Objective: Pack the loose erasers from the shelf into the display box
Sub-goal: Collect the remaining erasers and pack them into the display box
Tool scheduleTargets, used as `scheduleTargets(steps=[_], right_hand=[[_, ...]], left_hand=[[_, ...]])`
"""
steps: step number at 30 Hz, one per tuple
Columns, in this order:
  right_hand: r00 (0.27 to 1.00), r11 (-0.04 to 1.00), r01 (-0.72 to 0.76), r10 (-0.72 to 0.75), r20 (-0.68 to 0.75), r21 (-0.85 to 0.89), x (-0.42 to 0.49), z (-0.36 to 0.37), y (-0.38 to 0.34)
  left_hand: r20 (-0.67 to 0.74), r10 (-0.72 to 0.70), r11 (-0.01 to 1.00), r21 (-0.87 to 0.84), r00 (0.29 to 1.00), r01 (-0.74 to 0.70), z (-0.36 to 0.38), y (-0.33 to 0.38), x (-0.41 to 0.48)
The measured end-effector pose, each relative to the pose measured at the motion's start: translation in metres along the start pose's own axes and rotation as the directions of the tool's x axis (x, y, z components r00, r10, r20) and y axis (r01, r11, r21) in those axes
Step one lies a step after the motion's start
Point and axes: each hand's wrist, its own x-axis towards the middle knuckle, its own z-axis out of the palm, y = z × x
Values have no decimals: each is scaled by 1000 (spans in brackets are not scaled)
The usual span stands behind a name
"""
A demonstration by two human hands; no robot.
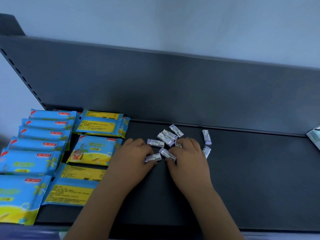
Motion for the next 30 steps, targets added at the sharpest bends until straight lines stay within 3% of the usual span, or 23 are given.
scheduleTargets(steps=[8, 15, 18, 23, 30], right_hand=[[999, 999, -34, 35, -21, 41, -2, -21, 27], [990, 947, -74, 107, -91, 313, -8, -55, 81], [984, 954, -24, 75, -160, 299, -21, -73, 120], [977, 981, 57, -16, -215, 186, -54, -102, 214], [980, 979, 75, -37, -196, 190, -82, -147, 331]], left_hand=[[-84, 39, 998, -46, 996, -43, -3, 13, 7], [-144, 73, 975, -196, 987, -101, 1, 85, 25], [-202, 92, 978, -164, 975, -126, 14, 126, 32], [-174, 110, 972, -185, 979, -142, 53, 211, 41], [-156, 98, 973, -192, 983, -128, 103, 331, 47]])
